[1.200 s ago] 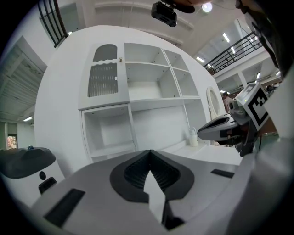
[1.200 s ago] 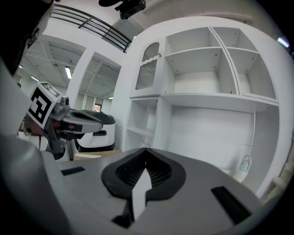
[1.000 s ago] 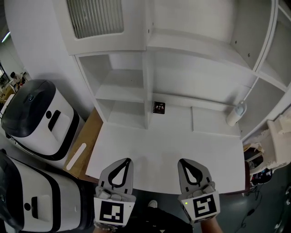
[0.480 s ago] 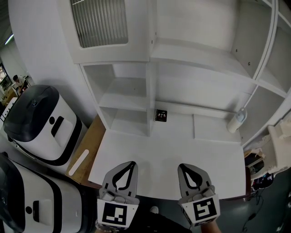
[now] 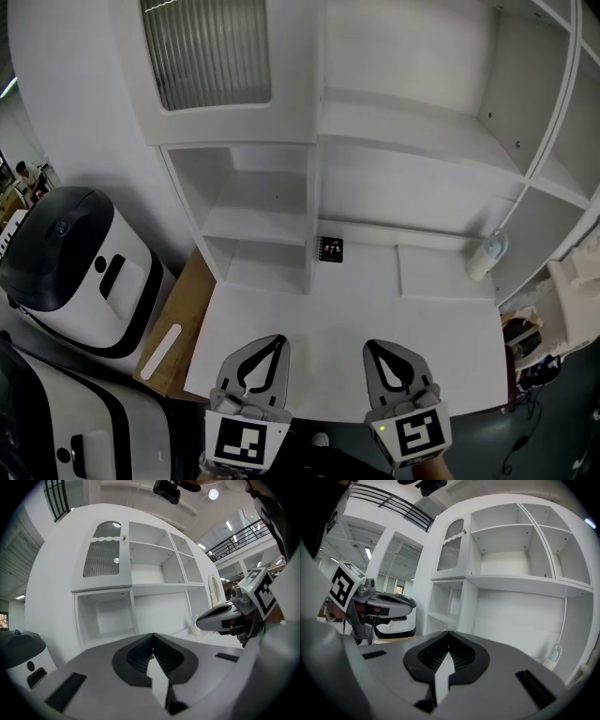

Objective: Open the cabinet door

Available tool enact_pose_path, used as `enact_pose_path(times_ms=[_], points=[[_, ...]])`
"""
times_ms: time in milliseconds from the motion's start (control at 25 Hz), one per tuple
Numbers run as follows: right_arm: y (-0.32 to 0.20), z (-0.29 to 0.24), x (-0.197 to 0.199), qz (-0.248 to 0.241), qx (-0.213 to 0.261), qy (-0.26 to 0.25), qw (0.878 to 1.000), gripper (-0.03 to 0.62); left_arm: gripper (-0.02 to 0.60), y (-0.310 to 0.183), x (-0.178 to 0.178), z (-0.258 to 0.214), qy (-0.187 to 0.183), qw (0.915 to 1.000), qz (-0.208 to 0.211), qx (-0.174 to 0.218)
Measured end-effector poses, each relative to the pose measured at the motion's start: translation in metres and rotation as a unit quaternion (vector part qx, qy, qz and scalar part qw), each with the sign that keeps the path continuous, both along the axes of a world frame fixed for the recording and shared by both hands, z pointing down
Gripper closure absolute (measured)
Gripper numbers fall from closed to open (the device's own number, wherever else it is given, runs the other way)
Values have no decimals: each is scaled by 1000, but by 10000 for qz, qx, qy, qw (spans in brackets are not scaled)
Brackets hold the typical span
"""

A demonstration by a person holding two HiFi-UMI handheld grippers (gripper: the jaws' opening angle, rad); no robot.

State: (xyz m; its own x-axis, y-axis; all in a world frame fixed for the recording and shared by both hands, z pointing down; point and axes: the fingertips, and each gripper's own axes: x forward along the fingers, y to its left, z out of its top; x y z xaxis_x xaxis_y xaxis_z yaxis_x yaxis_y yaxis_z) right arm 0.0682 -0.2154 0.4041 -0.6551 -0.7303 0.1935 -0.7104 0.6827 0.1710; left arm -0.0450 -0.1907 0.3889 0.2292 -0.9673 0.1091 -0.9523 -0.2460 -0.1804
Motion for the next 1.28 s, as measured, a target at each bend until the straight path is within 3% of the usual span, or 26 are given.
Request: enact_pose_path(times_ms=[840,1280], points=[[-28,-16,-20,433,112,22,9990,592,583,-30,-16,-8,1,9991,405,131],[-29,-26,-26,175,400,-27,9990,592,583,-33,-25,-24,-25,9988,383,308]])
